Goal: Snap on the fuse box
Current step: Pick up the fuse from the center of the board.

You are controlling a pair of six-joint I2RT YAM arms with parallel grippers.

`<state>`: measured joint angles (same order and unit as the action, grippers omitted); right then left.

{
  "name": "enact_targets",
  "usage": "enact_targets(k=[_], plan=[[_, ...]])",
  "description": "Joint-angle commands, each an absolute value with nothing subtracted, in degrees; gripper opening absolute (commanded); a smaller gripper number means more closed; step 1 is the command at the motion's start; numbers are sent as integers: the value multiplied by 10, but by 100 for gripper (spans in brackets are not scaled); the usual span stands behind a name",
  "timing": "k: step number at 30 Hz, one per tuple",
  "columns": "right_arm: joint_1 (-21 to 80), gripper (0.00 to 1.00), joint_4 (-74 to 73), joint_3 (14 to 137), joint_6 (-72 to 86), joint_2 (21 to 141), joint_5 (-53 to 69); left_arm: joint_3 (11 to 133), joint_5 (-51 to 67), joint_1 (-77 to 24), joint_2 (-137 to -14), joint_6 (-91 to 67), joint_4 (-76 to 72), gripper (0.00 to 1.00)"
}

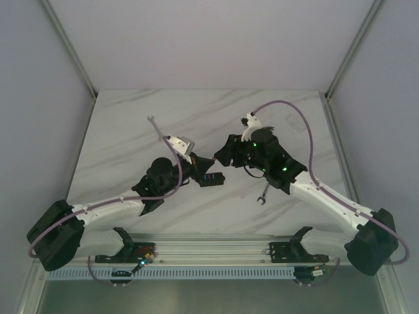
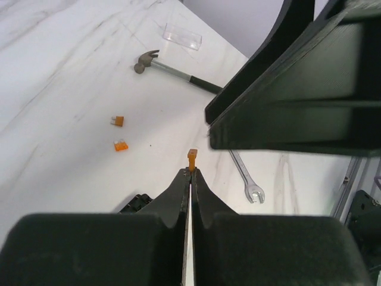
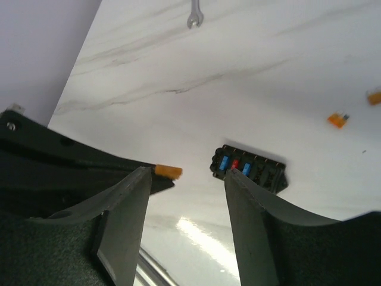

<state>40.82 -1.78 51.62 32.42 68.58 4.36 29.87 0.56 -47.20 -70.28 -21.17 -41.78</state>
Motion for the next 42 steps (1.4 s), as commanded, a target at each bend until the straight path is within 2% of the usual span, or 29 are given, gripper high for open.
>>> enact_targets(k=[1, 9, 15, 28, 36, 42], plan=[[372, 61, -7, 527, 204, 652, 140, 297, 116, -441, -677, -182, -397, 0], [304, 62, -40, 551, 53, 637, 363, 318, 261, -391, -656, -157, -334, 0], [291, 60, -84, 586, -31, 650, 454, 334, 327, -368, -642, -152, -315, 0], [291, 55, -132, 629, -124, 680, 552, 381, 427, -363, -645, -162, -313, 0], [291, 48, -132, 629, -125, 682, 578, 382, 447, -364, -648, -181, -334, 0], [291, 46, -133, 625, -124, 688, 595, 385, 450, -367, -649, -187, -344, 0]])
